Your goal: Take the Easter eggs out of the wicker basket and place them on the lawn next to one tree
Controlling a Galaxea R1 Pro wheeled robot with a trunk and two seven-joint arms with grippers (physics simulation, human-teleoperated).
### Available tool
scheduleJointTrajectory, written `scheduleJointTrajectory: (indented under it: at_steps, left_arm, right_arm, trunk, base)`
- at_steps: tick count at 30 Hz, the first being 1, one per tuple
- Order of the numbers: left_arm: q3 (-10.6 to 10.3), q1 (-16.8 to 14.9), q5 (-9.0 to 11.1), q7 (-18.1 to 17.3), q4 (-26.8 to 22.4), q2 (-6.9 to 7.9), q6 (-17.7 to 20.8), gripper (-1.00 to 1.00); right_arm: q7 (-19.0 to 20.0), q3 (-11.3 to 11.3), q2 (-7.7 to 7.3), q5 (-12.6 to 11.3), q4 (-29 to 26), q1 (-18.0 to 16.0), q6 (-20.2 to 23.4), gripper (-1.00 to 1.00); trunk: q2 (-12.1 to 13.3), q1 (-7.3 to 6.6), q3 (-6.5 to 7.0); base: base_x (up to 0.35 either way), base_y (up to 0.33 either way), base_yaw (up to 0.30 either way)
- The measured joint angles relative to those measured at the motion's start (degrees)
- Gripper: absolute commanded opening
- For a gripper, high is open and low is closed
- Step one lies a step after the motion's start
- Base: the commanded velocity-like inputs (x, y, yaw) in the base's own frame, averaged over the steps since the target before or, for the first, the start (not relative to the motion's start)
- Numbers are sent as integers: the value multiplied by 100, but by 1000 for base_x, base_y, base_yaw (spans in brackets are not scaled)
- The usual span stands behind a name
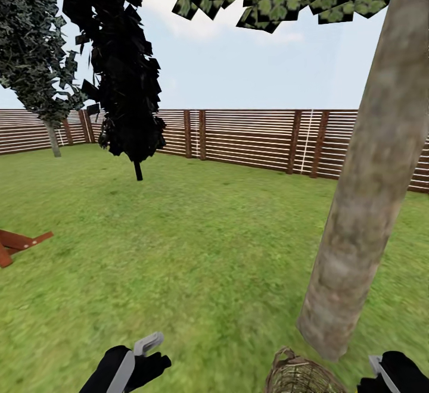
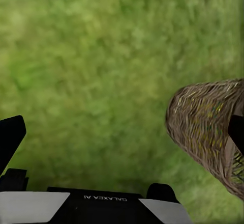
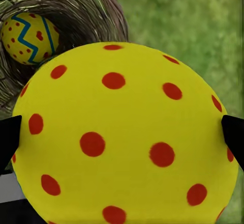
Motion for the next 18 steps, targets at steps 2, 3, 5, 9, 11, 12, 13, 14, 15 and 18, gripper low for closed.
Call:
scheduleJointTrajectory:
  at_steps: [2,3,5,9,11,12,13,14,15,18]
  left_arm:
    - [-1,0,0,0,0,0,1,100]
    - [-1,-2,0,0,0,0,0,100]
    - [1,0,0,0,0,-1,0,100]
    - [0,0,0,0,0,-8,1,100]
    - [-1,-1,-1,0,2,-3,-1,100]
    - [-2,-1,-1,0,2,-4,-1,100]
    - [-1,-1,-1,0,2,-5,-1,100]
    - [0,-1,-1,0,7,-8,-1,100]
    - [4,-1,-1,0,9,-6,-1,100]
    - [3,-1,-1,0,11,-2,-1,100]
  right_arm:
    - [5,1,-12,0,-5,-1,-18,-100]
    - [7,1,-11,5,-8,0,-6,-100]
    - [10,-2,-3,13,-52,1,-27,-100]
    - [6,42,48,25,-177,0,-383,-100]
    - [27,20,21,7,-176,1,-487,-100]
    - [35,5,-1,-13,-183,1,-497,-100]
    - [37,-2,-29,-24,-188,1,-501,-100]
    - [43,-2,-48,-33,-191,4,-507,-100]
    - [42,3,-57,-38,-192,2,-510,-100]
    - [41,0,-66,-32,-193,1,-514,-100]
  trunk:
    - [0,0,0]
    - [0,0,0]
    - [0,0,0]
    - [0,0,0]
    - [0,0,2]
    - [0,0,4]
    - [0,0,6]
    - [0,0,9]
    - [0,0,11]
    - [0,0,21]
  base:
    - [0,0,-4]
    - [0,0,-1]
    - [0,0,0]
    - [0,0,-36]
    - [0,0,-232]
    - [0,0,-270]
    - [0,0,-282]
    - [0,0,-287]
    - [0,0,-289]
    - [0,0,-286]
